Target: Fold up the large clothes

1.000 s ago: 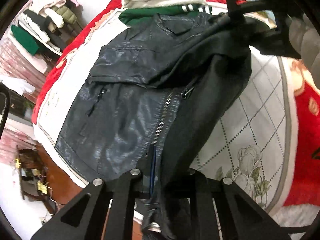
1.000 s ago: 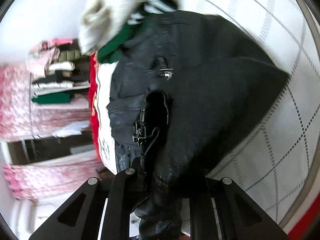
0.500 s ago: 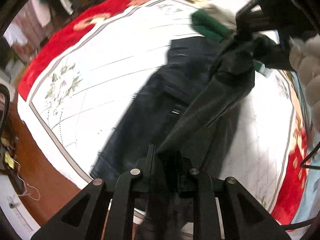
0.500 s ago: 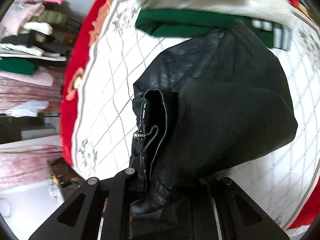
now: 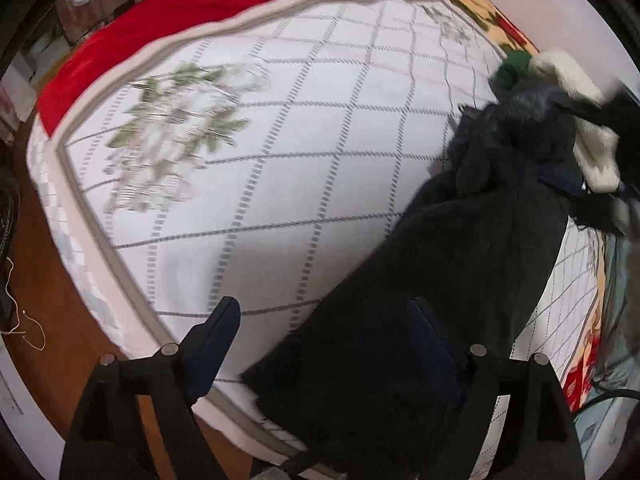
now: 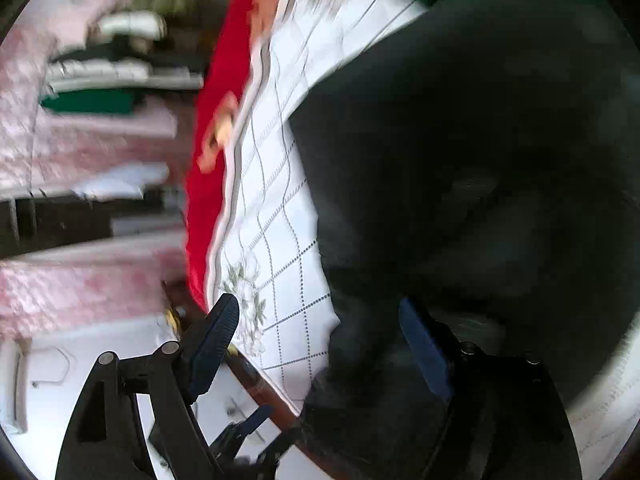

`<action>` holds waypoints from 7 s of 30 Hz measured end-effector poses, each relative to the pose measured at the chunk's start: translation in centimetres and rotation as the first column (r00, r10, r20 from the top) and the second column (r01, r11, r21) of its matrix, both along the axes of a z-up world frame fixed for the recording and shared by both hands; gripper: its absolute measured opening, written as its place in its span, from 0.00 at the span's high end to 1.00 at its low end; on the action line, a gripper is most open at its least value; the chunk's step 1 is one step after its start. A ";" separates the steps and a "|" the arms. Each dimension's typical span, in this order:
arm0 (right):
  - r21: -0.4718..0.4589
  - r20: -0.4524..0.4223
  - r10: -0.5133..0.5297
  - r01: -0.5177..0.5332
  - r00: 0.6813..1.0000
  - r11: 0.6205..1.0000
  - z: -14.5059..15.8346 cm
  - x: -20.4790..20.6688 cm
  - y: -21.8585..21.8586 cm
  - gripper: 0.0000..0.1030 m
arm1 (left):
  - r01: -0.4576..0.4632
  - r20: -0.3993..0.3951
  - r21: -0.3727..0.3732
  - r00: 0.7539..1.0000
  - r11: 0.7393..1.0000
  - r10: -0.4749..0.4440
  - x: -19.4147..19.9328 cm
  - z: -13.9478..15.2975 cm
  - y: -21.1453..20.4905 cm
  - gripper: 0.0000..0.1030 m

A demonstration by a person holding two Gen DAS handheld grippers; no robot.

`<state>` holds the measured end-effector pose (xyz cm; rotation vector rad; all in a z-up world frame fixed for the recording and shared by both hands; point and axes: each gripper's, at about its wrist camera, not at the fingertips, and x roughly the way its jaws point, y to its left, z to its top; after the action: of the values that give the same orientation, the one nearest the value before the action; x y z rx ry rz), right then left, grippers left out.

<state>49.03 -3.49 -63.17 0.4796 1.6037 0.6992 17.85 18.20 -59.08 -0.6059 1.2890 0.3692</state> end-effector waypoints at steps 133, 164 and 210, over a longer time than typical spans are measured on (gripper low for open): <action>0.362 -0.144 -0.761 0.749 0.632 0.554 -2.6 -11.3 -37.3 0.79 | 0.432 -0.069 0.070 0.901 0.899 -0.428 14.6 -2.3 -19.9 0.00; -0.029 0.109 -0.016 0.020 0.994 0.999 4.1 -16.7 -3.6 0.71 | -0.169 0.104 0.078 0.981 0.982 0.161 -0.3 9.3 5.1 0.00; -0.090 0.085 -0.044 0.052 0.995 0.995 6.1 -2.3 -8.7 0.35 | 0.113 0.093 0.131 0.988 0.985 -0.125 13.4 5.5 -4.5 0.00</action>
<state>46.77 -12.20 -57.12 0.4150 1.5344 0.5988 31.21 13.66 -53.55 -0.4335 1.1896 0.3141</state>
